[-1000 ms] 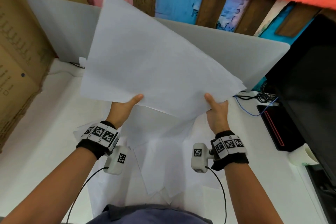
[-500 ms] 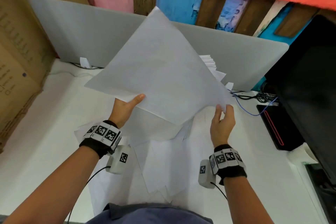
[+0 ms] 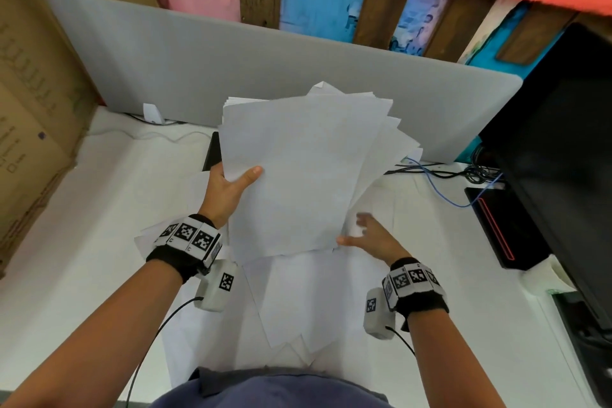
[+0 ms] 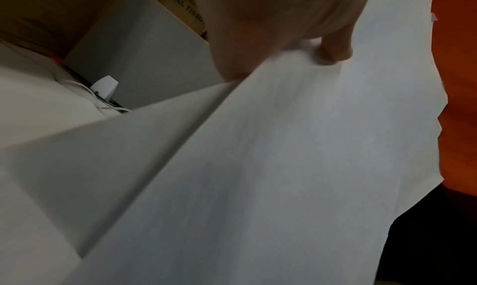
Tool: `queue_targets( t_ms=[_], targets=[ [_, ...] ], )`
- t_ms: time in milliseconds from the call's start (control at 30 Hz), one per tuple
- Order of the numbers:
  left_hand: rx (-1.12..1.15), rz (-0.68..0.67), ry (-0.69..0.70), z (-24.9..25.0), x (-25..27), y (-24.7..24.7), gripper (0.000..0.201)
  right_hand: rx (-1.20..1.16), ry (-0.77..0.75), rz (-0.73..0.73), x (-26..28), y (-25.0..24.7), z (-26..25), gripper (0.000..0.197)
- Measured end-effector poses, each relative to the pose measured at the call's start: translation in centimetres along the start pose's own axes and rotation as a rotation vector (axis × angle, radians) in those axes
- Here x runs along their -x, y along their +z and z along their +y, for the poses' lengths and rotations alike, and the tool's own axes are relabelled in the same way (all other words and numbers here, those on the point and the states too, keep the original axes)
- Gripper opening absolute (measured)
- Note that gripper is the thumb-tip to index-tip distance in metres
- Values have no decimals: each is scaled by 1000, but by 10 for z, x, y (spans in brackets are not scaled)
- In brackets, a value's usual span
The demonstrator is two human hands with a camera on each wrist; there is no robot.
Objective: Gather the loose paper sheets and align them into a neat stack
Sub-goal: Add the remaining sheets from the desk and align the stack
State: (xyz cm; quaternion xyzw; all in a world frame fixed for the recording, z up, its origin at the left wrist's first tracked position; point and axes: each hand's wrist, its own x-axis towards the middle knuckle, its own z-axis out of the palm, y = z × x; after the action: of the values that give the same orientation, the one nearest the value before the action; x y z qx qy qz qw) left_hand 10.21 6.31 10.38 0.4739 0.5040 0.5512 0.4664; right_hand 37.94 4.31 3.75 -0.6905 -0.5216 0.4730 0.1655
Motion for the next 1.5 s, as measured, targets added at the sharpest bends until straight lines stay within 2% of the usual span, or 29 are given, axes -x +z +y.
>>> queue_targets(
  t_ms=[33,67,133,200,300,433,500,567,600,667,767,867,967,1033,1133,1267,1367,1500],
  targets=[
    [4,-7,2,0,0,-1,25,-101,-74,53,-1,-3,-8,88],
    [13,-19,6,0,0,-2,26,-210,-162,106,0,-7,-17,91],
    [44,-42,11,0,1,-1,27,-410,-260,157,0,-16,-35,82],
    [71,-68,10,0,5,-1,27,-537,-295,136,3,-18,-54,68],
    [90,-74,23,-4,10,0,38,-565,-381,156,13,-14,-82,49],
    [85,-40,48,-7,10,-2,45,-615,-564,231,27,-28,-114,57],
    [87,-35,63,-4,7,1,45,-595,-561,224,27,-32,-112,65],
    [144,19,83,-3,6,4,46,-560,-483,170,22,-25,-98,69],
    [166,50,97,-3,7,6,54,-544,-417,136,19,-19,-88,69],
    [172,92,109,-3,10,11,63,-533,-305,87,17,-7,-71,58],
    [134,123,104,-7,11,16,54,-562,-249,145,17,5,-65,30],
    [134,179,105,2,12,23,41,-624,-290,291,24,12,-80,22],
    [180,226,187,26,8,27,35,-710,-410,370,36,6,-102,24],
    [202,240,242,38,6,25,38,-755,-475,369,43,-3,-112,26],
    [191,242,272,38,7,18,43,-773,-495,331,48,-11,-117,31],
    [146,216,252,32,12,10,43,-747,-470,288,47,-10,-112,37],
    [128,179,191,27,9,10,42,-723,-447,279,43,-3,-109,32],
    [161,220,198,29,10,16,35,-751,-460,286,43,-1,-111,28]
  ],
)
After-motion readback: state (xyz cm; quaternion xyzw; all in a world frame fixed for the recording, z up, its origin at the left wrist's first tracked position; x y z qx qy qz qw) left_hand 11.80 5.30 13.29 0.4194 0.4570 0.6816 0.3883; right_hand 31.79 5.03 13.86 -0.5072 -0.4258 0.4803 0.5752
